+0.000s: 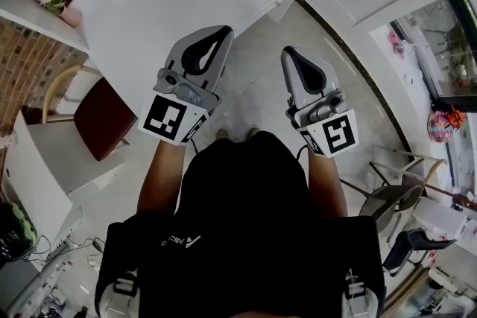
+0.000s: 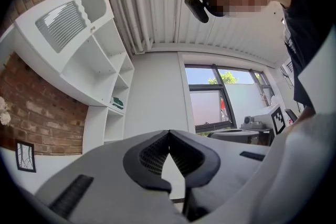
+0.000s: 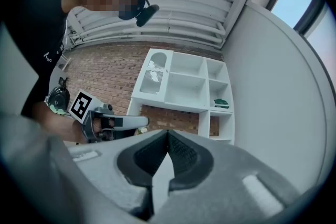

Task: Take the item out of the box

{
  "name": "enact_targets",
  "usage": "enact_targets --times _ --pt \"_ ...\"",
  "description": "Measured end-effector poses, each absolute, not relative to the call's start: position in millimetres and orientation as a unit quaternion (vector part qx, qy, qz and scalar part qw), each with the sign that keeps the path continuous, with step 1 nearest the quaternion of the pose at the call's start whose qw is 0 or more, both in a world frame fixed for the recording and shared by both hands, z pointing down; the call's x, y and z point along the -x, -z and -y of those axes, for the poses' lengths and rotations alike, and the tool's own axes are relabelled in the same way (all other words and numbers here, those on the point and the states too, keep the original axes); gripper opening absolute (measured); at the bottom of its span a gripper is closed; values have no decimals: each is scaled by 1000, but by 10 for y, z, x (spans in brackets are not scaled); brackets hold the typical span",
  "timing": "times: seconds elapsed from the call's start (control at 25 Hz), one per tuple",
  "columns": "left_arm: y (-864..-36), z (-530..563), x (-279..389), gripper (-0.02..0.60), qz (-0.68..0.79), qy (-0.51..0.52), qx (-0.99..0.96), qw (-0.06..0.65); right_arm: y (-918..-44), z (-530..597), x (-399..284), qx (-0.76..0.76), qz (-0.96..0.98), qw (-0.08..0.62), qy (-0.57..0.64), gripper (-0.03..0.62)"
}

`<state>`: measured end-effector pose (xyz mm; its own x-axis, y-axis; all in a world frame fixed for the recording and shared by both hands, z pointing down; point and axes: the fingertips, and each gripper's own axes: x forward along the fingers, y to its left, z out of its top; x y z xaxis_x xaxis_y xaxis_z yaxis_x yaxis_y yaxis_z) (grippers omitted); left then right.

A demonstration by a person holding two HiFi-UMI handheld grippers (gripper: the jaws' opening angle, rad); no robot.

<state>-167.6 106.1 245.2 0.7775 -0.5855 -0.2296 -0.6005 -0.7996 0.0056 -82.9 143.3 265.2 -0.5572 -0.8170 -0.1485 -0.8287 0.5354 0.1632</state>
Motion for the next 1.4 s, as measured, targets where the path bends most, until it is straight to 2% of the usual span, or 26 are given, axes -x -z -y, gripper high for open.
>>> enact_targets --times 0.6,1.04,1.4 --pt "-2572 -373 1560 -2 -308 -96 946 37 -2782 -739 644 480 -871 25 -102 0" --pt "-2760 786 795 -2 -327 -61 942 38 -2930 424 -194 462 -881 18 -102 0" --pt "-3059 1807 211 -2 -371 -8 928 10 -3057 1328 -791 422 -904 15 -72 0"
